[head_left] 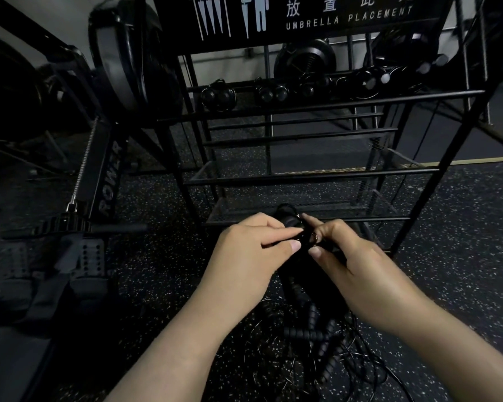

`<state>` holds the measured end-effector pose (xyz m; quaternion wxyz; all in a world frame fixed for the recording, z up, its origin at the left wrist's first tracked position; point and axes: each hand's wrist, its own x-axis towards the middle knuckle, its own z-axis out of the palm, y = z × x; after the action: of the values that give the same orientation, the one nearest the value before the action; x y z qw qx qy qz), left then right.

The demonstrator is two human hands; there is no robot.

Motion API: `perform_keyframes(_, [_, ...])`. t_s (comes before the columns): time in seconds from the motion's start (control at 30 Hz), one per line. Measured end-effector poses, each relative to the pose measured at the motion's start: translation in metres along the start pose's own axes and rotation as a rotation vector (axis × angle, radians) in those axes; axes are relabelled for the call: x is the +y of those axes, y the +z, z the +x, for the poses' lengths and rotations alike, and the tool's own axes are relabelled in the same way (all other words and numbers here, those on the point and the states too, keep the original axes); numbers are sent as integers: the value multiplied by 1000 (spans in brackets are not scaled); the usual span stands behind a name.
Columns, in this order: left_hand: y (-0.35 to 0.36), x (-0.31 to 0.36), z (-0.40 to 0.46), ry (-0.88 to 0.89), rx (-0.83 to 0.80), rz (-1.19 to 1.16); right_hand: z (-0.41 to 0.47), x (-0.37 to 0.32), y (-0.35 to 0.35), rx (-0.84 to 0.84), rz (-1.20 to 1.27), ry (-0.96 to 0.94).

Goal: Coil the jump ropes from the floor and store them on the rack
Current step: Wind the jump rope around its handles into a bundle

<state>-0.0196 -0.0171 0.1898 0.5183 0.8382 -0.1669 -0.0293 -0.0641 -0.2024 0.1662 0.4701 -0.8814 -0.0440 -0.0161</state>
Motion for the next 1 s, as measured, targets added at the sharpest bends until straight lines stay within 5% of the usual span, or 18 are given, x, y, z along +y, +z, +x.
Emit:
perform_keyframes(0.3, [5, 3, -2, 26, 97, 71, -1, -4, 2, 97, 51, -8])
perform_keyframes(0.73, [-10, 2, 0, 45, -46, 207, -5, -2, 6, 96, -39, -28])
perform_keyframes(1.0, [-8, 9, 0, 184, -72, 498, -7, -4, 5, 104, -46, -98])
